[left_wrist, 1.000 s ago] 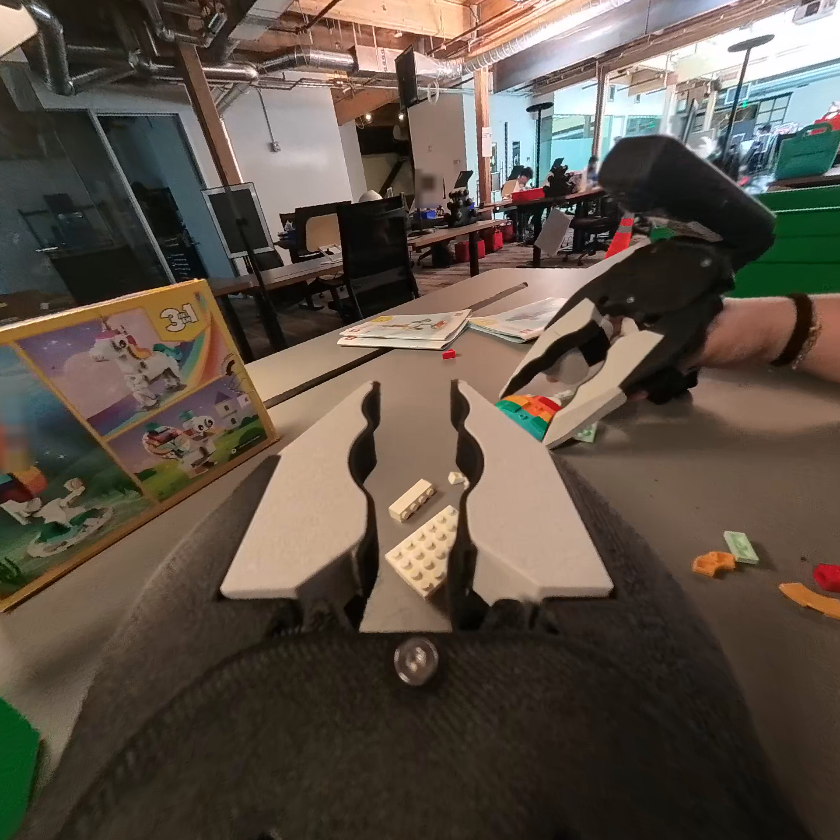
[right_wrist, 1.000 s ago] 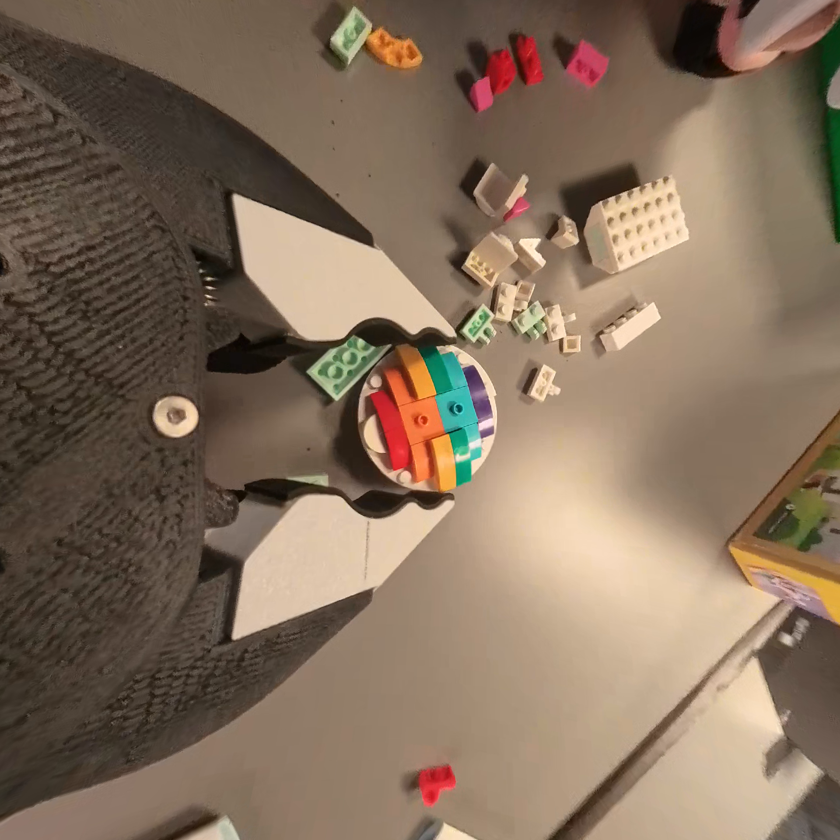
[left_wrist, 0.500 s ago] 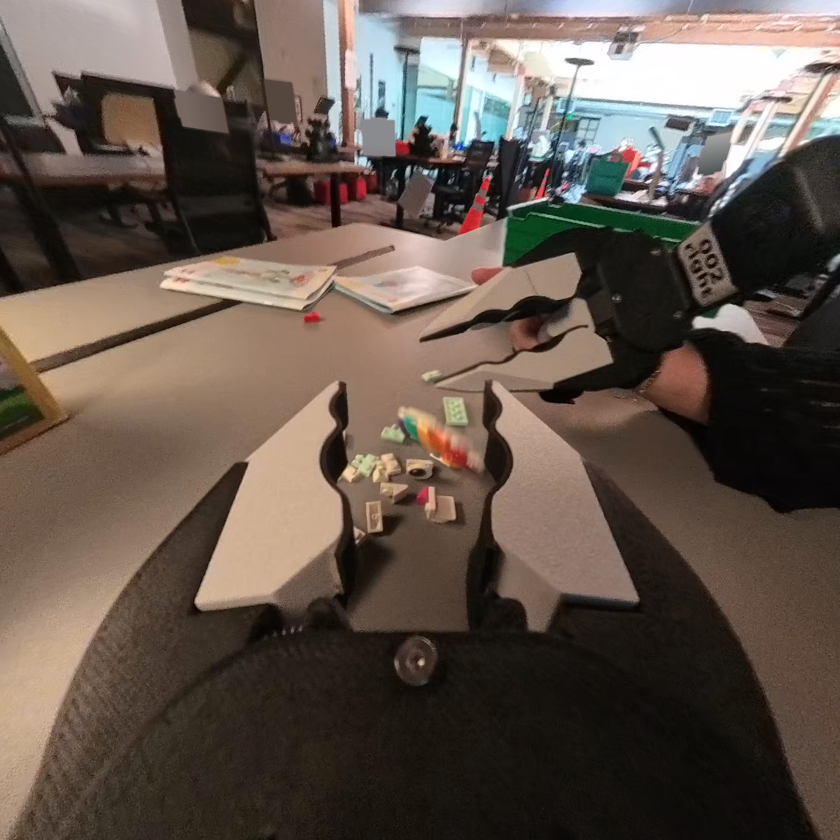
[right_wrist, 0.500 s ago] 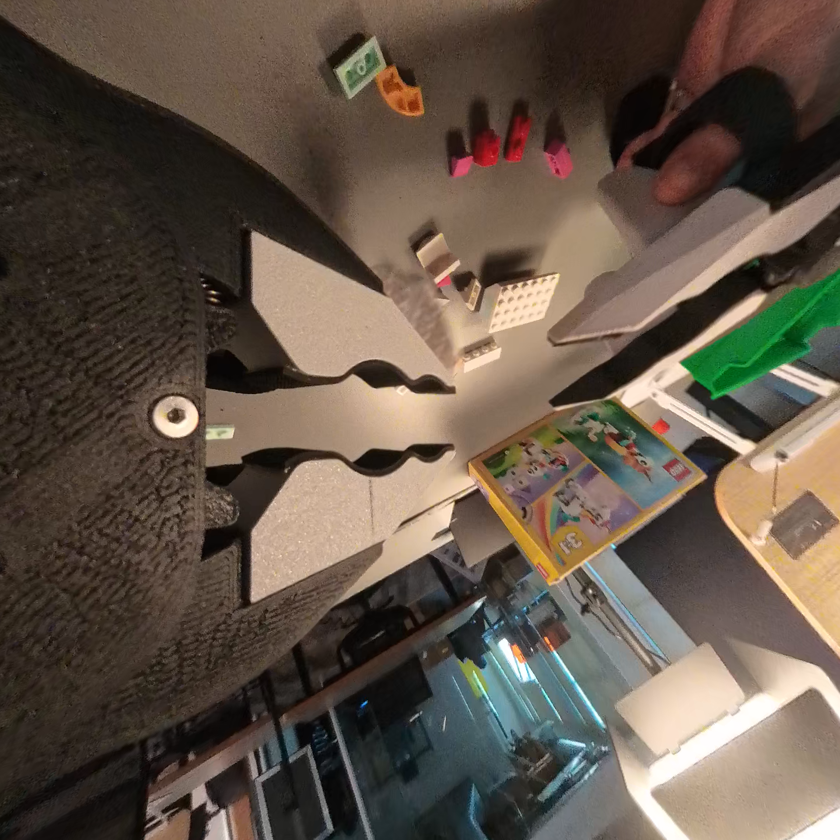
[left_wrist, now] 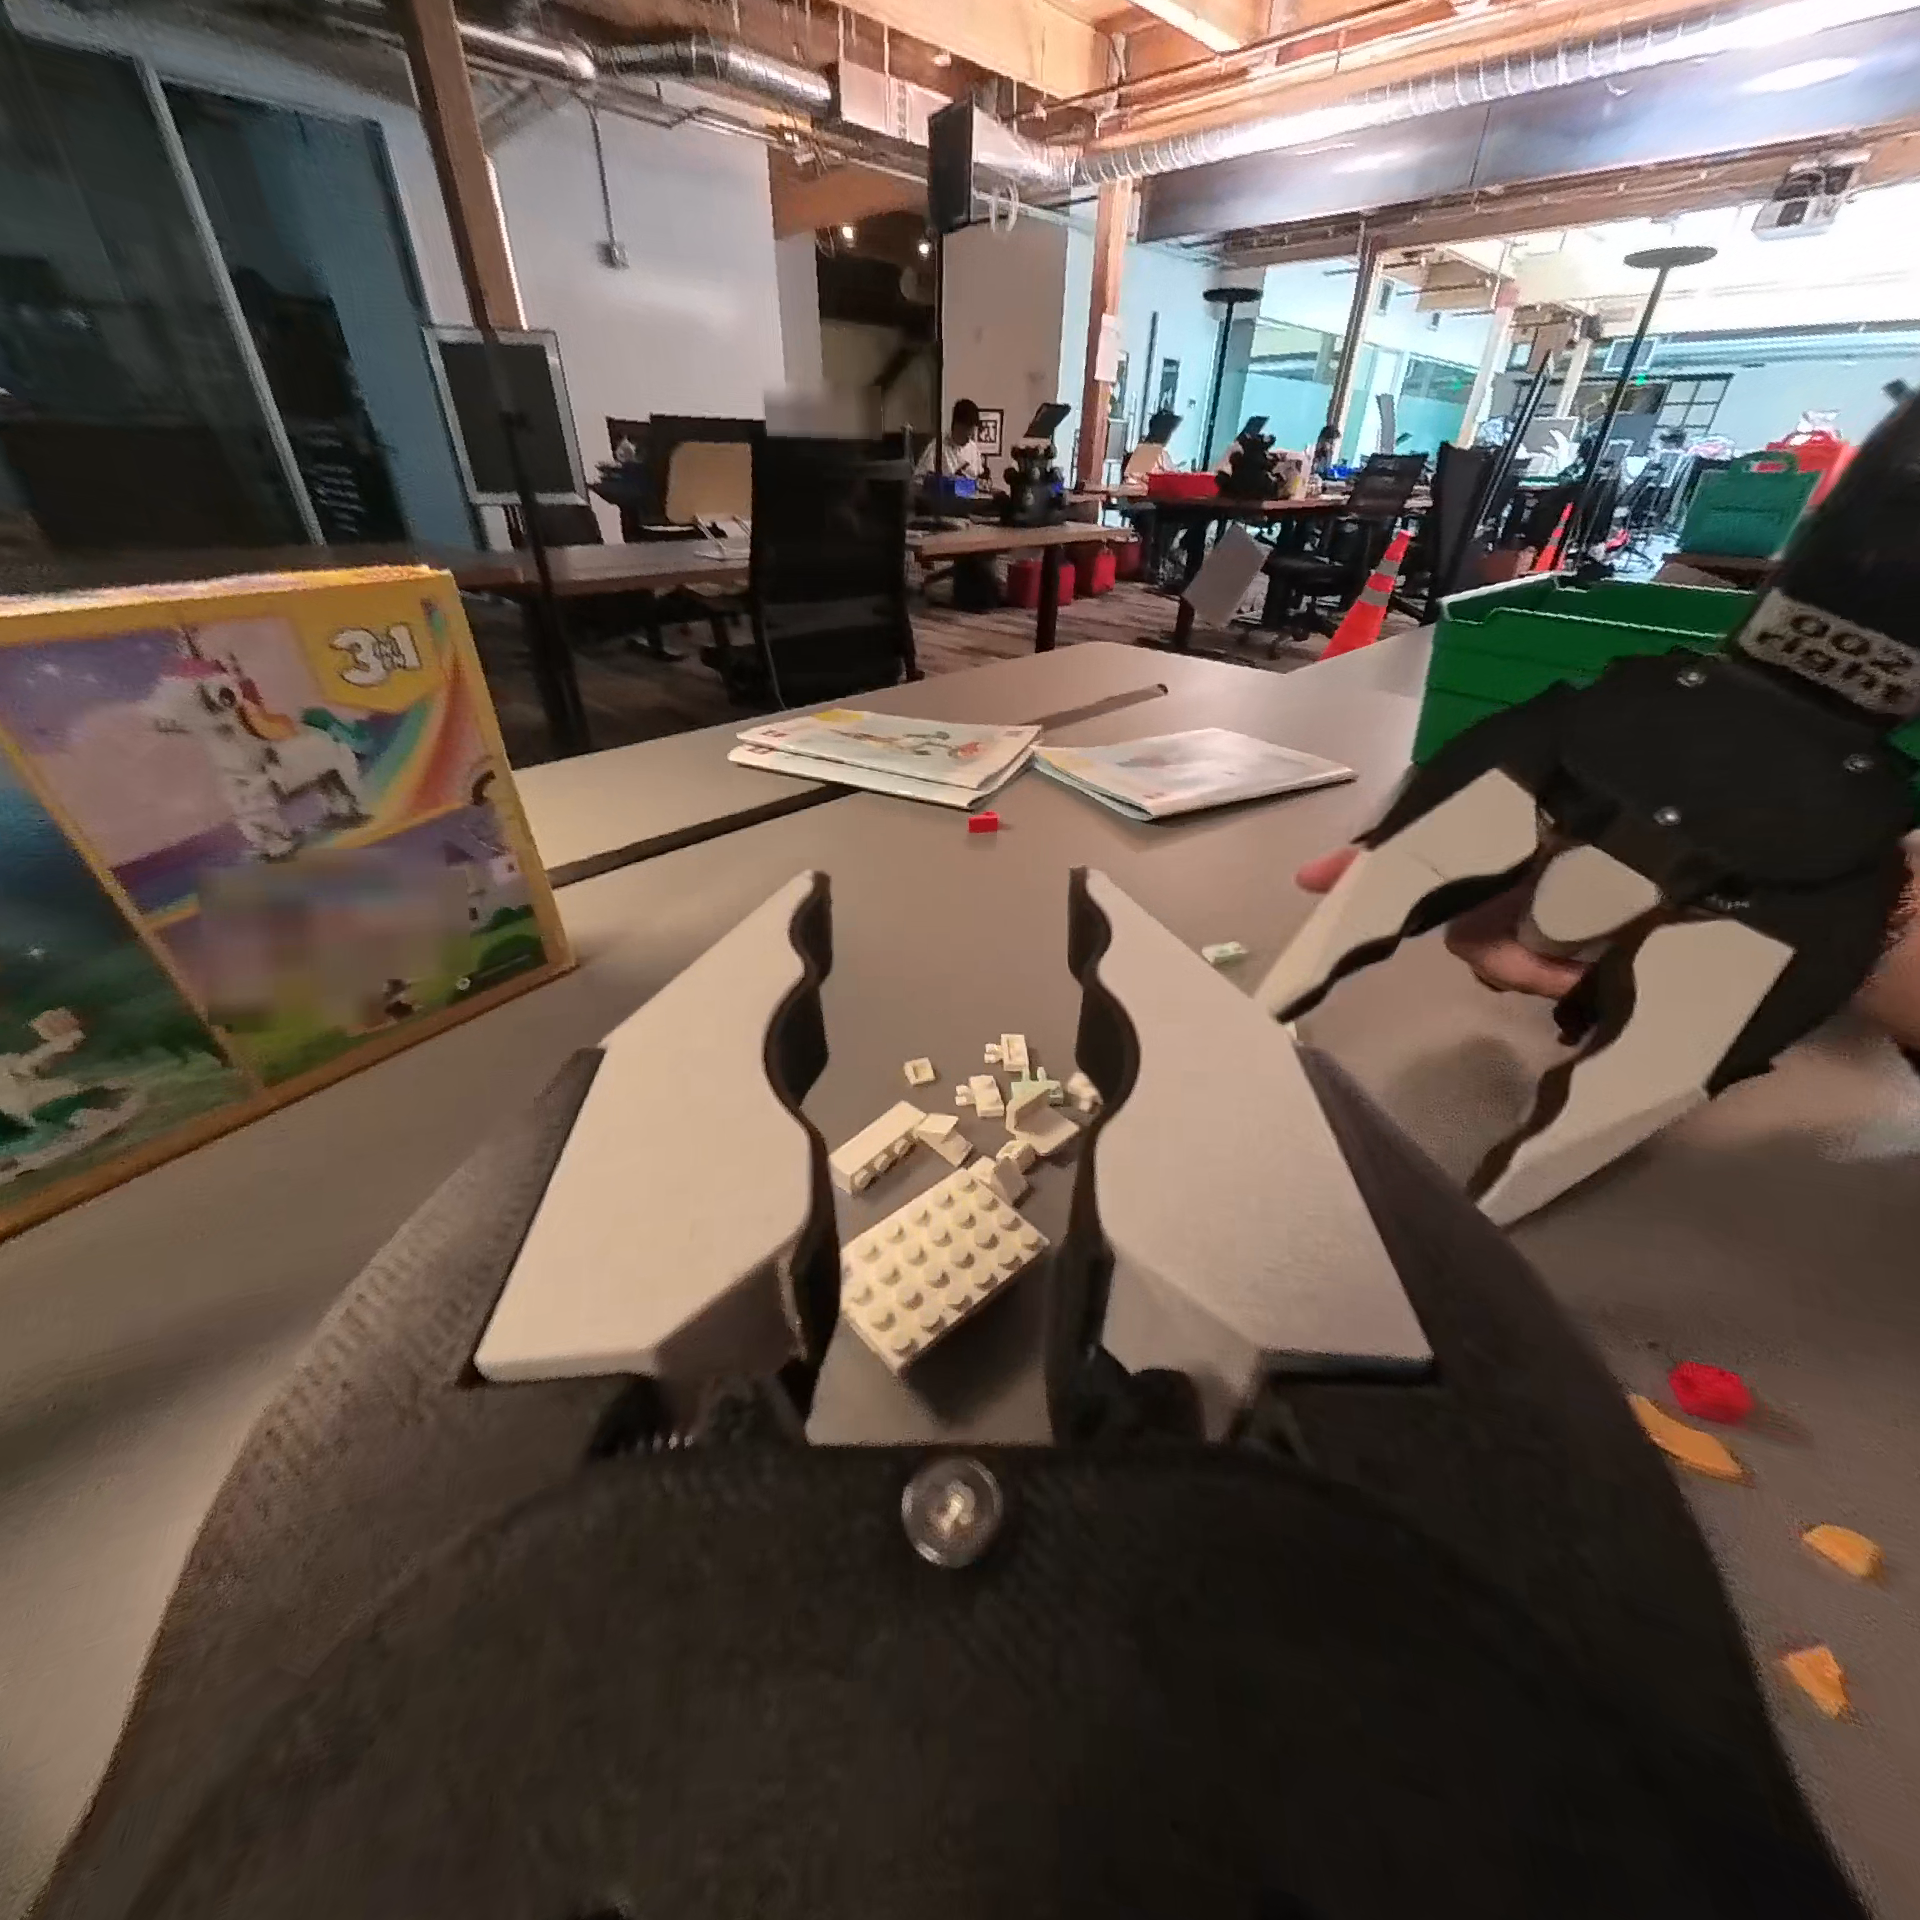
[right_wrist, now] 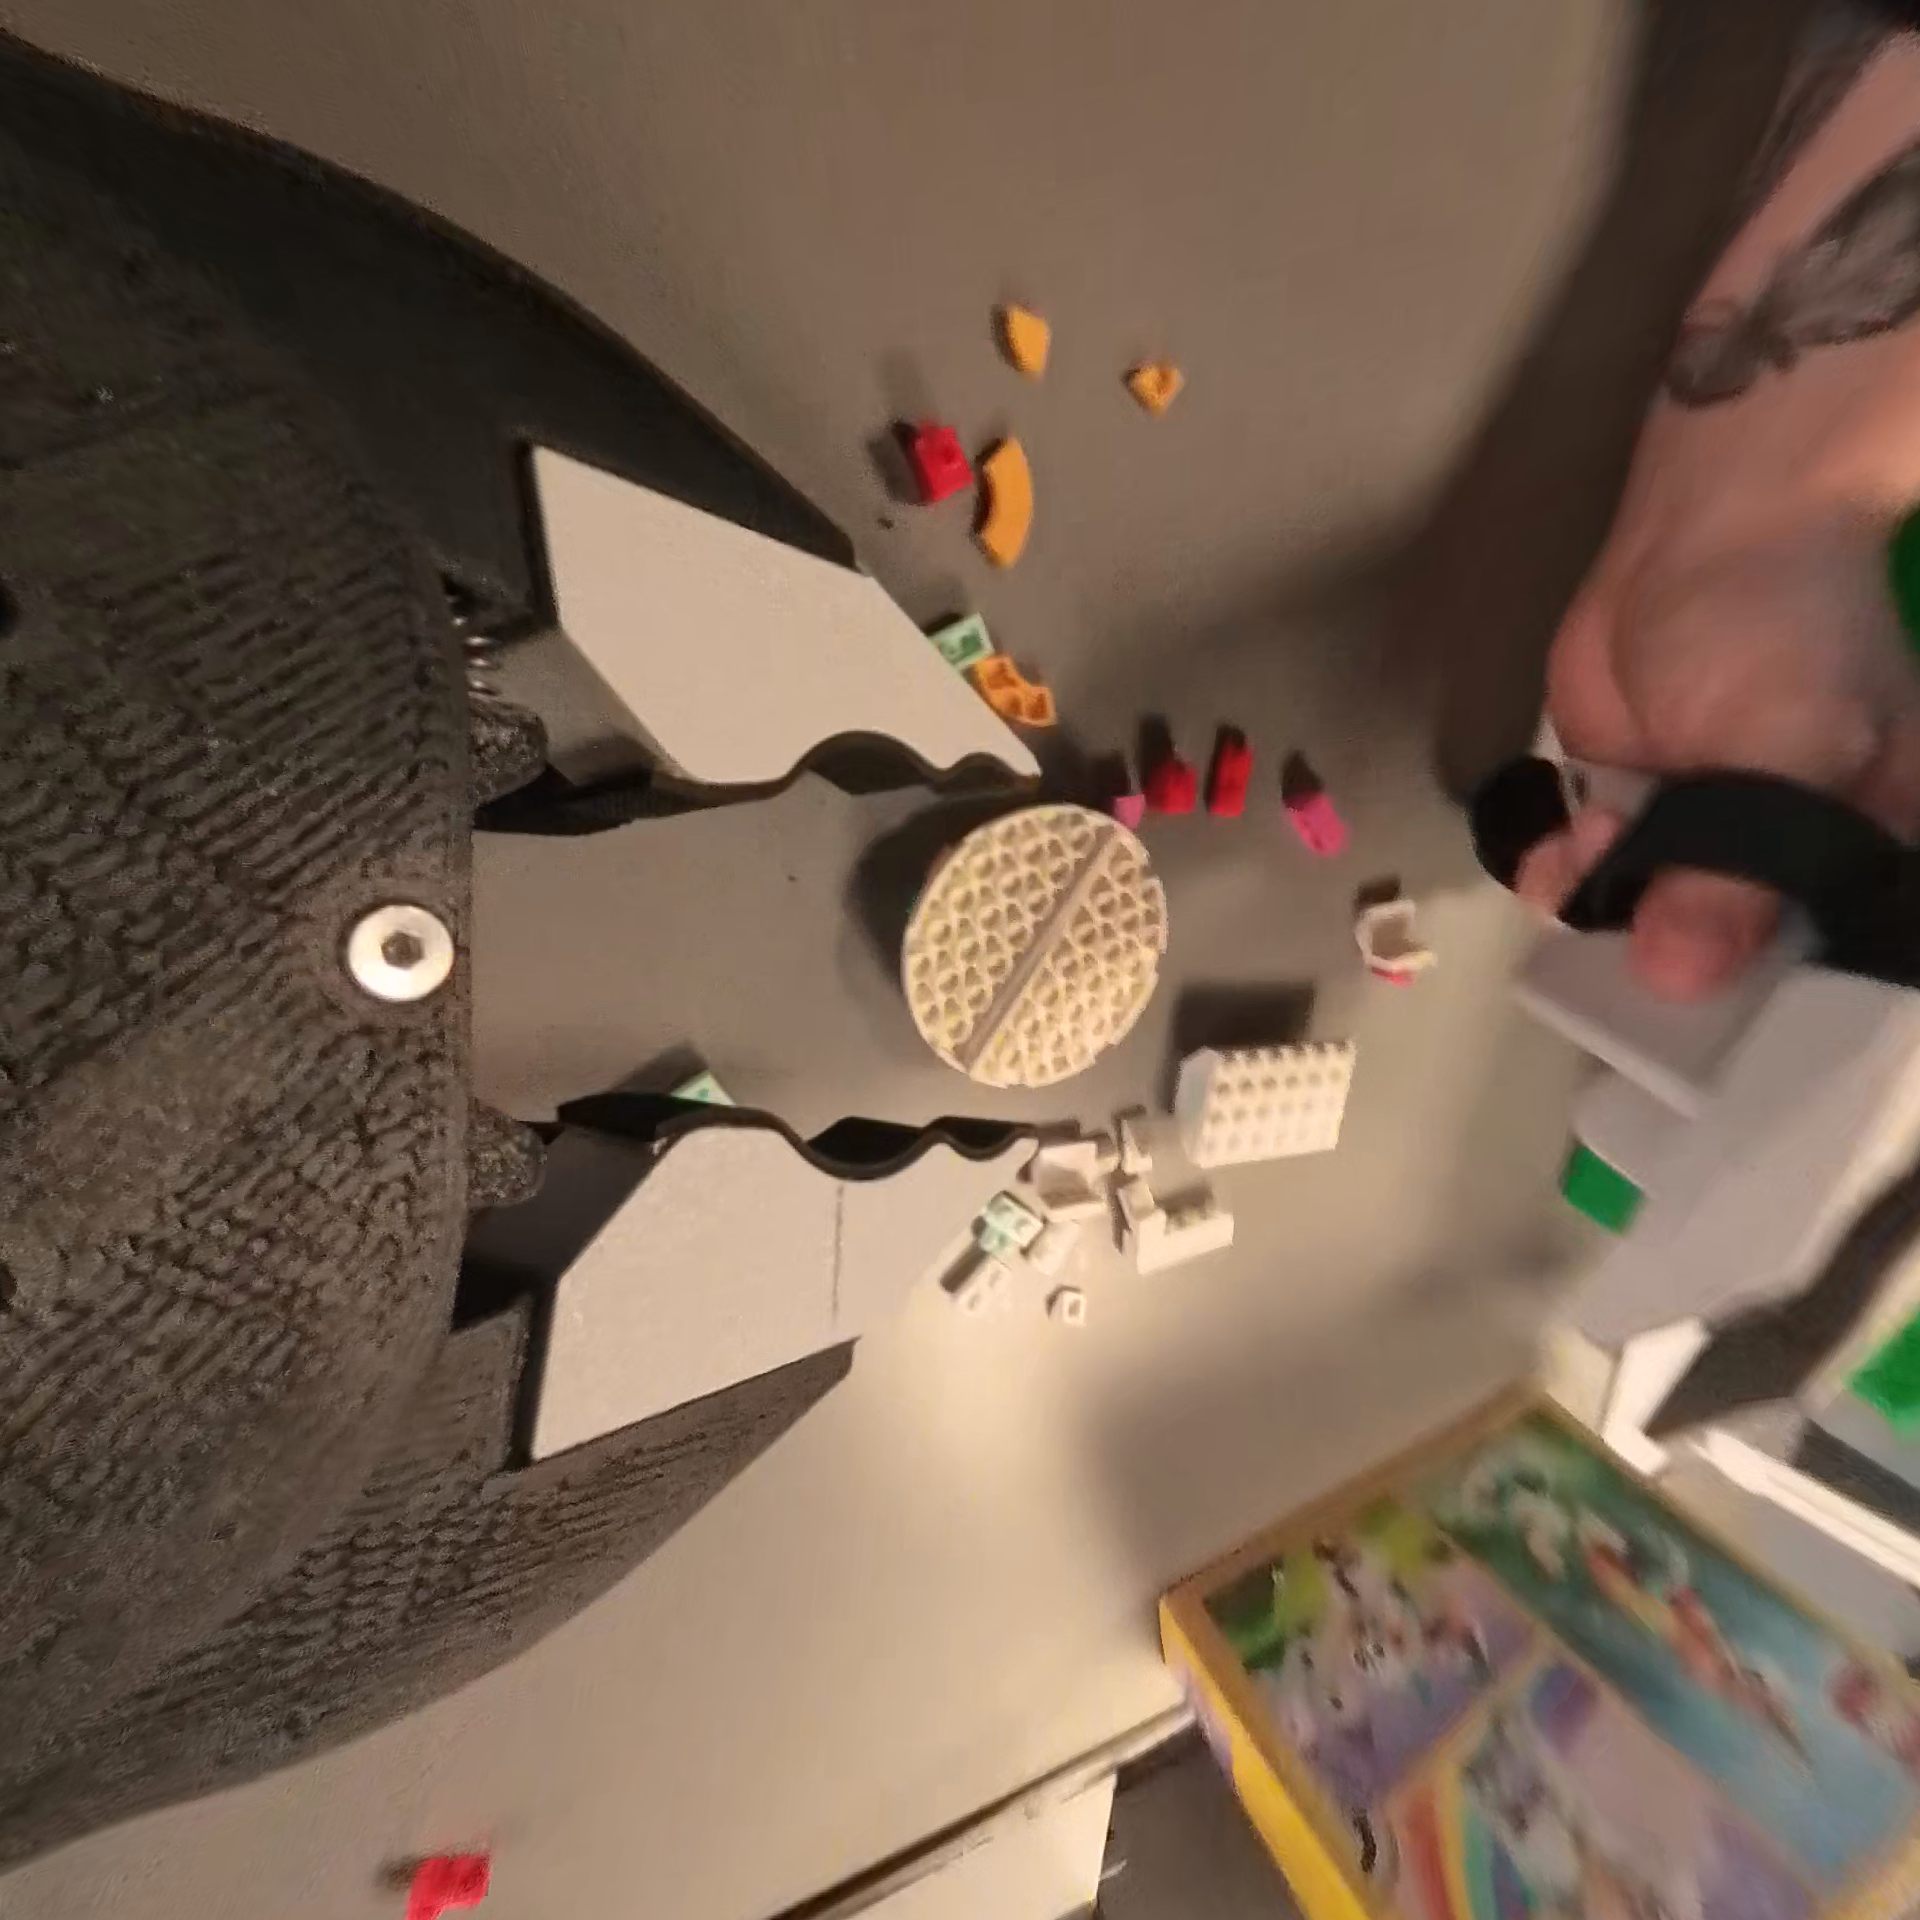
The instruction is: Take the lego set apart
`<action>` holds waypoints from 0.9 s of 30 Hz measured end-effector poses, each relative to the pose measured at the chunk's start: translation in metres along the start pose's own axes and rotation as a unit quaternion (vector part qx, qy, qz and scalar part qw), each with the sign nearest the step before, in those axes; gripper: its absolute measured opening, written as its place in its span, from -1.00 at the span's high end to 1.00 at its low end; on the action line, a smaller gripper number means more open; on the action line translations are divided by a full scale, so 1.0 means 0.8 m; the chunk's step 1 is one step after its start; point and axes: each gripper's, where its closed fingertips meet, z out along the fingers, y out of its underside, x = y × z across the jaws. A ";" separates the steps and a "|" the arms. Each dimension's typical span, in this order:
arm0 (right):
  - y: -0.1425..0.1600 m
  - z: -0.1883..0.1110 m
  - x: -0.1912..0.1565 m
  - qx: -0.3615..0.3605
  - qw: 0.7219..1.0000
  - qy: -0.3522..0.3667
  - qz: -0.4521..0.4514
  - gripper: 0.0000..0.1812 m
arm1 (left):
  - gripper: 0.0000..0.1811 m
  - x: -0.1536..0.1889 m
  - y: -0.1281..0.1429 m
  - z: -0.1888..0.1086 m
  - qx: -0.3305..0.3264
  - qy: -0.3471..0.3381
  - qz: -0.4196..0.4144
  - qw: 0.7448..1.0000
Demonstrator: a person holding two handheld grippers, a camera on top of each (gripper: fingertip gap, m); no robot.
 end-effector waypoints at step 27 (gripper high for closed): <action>-0.059 0.007 -0.003 -0.081 0.795 0.244 -0.549 0.94 | 0.96 0.054 0.031 -0.006 -0.123 0.272 -0.311 0.902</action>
